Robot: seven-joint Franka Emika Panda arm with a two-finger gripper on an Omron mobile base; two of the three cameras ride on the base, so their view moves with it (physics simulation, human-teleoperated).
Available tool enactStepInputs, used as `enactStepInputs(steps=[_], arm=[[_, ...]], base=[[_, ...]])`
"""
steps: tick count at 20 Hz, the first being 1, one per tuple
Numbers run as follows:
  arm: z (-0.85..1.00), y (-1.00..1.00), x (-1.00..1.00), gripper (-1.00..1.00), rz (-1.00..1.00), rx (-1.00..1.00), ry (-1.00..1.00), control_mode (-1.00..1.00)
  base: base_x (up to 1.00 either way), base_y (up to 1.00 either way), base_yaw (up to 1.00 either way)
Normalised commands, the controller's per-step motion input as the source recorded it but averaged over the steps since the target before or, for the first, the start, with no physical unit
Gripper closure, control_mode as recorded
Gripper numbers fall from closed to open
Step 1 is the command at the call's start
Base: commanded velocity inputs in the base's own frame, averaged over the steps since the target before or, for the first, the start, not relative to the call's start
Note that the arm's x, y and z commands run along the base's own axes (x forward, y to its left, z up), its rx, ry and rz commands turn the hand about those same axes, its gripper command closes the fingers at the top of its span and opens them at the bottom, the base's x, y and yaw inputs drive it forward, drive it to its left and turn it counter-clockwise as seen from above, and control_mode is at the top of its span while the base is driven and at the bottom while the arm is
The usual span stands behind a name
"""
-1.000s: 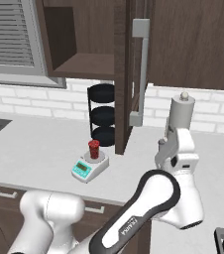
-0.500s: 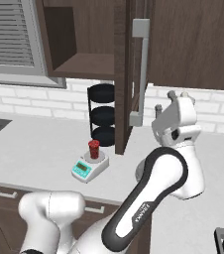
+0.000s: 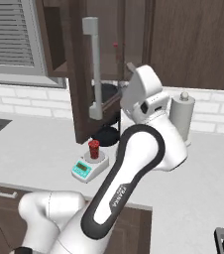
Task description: Pick the yogurt and place it on the digital scale for weighing, and close the cabinet.
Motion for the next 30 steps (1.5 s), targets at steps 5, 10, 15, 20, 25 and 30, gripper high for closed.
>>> enactStepInputs(steps=[5, 10, 15, 20, 25, 30], arm=[[0.16, 1.0, -0.03, -1.0, 0.12, -0.18, 0.0, -1.0], [0.0, 1.0, 0.18, -1.0, 0.02, -0.11, 0.0, -1.0], [0.15, 0.92, 0.43, -1.0, 0.0, -0.02, 0.06, -1.0], [0.04, 0.04, 0.93, -1.0, 0.0, 0.05, 0.12, -1.0], [-0.11, 0.09, 0.99, -1.0, 0.0, 0.0, 0.16, -1.0], [-0.14, 0.23, 0.99, -1.0, 0.0, 0.0, 0.18, -1.0]], base=[[0.0, 0.0, 0.0], [0.0, 0.0, 0.0], [0.0, 0.0, 0.0], [0.0, 0.0, 0.0], [0.0, 0.0, 0.0], [0.0, 0.0, 0.0]])
